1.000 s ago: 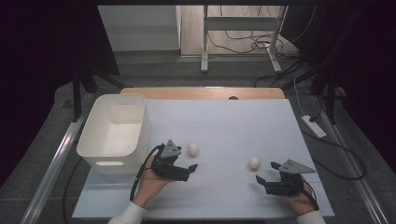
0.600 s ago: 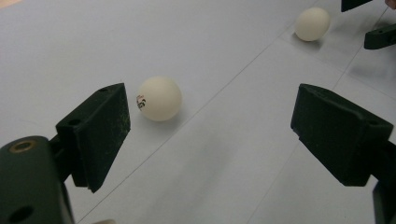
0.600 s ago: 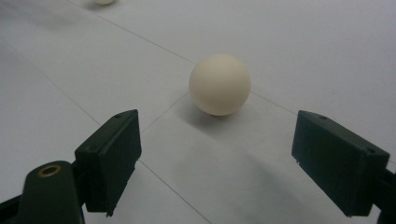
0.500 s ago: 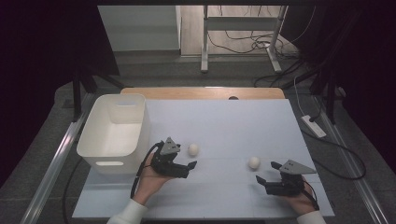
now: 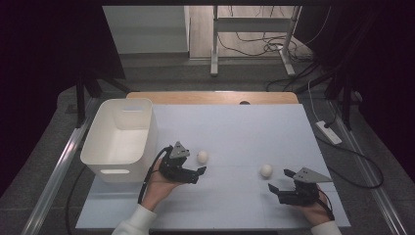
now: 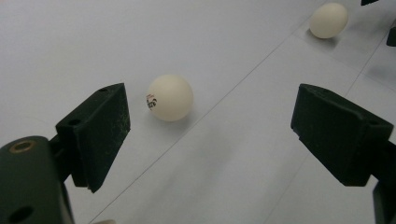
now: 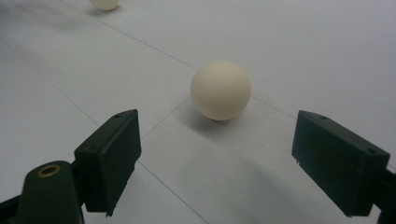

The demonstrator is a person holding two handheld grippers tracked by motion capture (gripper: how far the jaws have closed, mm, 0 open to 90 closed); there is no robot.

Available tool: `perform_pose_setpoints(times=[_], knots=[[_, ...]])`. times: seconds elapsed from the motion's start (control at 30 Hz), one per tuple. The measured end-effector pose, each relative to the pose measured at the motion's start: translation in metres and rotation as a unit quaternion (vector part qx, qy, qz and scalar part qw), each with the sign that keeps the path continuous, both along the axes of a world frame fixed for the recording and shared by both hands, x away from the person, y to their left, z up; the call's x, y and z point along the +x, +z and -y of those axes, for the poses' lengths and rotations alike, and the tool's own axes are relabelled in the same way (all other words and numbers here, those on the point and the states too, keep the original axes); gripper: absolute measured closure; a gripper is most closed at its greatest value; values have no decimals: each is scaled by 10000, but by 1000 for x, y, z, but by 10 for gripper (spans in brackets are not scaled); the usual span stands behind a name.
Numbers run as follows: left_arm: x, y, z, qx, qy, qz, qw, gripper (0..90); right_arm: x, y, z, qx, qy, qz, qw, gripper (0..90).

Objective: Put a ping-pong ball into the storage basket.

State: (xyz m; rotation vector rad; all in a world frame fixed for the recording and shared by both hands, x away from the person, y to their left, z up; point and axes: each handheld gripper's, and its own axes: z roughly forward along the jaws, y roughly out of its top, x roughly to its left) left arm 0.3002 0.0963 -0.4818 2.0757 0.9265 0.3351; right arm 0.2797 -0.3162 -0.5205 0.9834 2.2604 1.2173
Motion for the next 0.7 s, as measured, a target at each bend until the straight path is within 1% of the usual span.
perform_pose_setpoints(times=[0.23,0.3,0.57,0.7], knots=[[6,-2,4,61,-18,-90,9999,128,0,1,1,16,-13,0,10000,159],[9,-3,5,65,-15,-111,9999,128,0,1,1,31,-16,10,10000,158],[21,-3,11,195,25,-183,9996,128,0,2,1,81,-52,45,9999,157],[27,-5,13,199,54,-244,9995,129,0,2,1,82,-65,54,9999,156]])
